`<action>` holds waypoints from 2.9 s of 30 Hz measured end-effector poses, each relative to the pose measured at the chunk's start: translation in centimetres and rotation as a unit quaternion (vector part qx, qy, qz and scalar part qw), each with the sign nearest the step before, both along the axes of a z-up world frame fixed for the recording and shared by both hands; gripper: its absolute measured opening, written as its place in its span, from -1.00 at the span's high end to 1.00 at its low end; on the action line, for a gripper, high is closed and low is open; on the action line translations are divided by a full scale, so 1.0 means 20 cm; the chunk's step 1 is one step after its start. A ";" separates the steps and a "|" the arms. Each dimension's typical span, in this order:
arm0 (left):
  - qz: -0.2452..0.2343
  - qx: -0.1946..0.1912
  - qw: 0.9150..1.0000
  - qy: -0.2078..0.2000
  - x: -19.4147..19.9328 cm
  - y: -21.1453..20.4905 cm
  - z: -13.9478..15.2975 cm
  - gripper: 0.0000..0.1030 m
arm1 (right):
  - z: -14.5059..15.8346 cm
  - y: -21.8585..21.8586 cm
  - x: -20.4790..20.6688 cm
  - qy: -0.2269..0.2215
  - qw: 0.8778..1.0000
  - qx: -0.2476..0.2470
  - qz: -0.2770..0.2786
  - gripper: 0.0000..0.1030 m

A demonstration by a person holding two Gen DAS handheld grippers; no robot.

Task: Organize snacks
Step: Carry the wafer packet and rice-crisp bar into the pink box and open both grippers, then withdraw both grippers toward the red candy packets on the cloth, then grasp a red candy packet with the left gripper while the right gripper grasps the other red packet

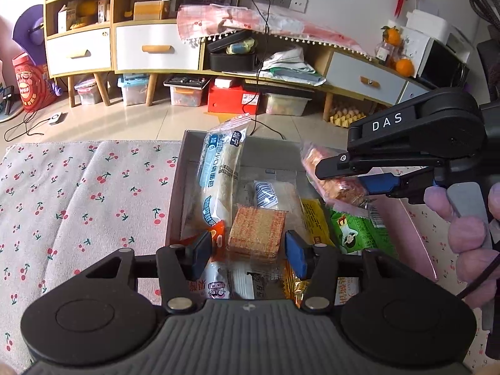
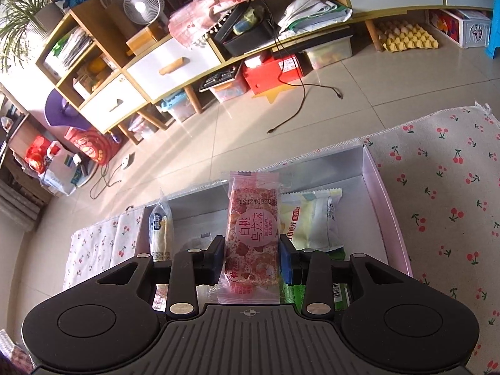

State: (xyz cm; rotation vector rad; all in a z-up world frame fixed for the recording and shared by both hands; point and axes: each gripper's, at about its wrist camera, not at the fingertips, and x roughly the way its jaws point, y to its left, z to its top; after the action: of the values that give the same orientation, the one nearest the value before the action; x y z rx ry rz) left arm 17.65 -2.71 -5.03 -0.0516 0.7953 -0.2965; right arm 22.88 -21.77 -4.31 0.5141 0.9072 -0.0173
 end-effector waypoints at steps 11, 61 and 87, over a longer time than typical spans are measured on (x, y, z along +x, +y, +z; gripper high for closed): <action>-0.019 0.013 1.000 -0.010 -0.06 -0.02 0.04 -0.53 | 0.05 -0.03 -0.11 0.000 1.000 0.014 0.004 -0.16; 0.004 0.091 0.996 0.007 -0.39 0.54 0.02 -0.95 | 0.01 0.41 -0.93 -0.019 0.988 -0.051 0.145 -0.69; -0.041 0.093 0.995 -0.002 -0.27 0.70 -0.13 -0.79 | -0.17 0.86 -0.87 -0.025 0.969 -0.143 0.199 -0.68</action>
State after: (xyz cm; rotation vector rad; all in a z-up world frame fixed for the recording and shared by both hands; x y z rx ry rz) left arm 12.18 11.28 -7.65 0.1576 0.8201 -0.2987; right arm 5.53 -4.55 -7.64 0.0570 0.9266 0.2265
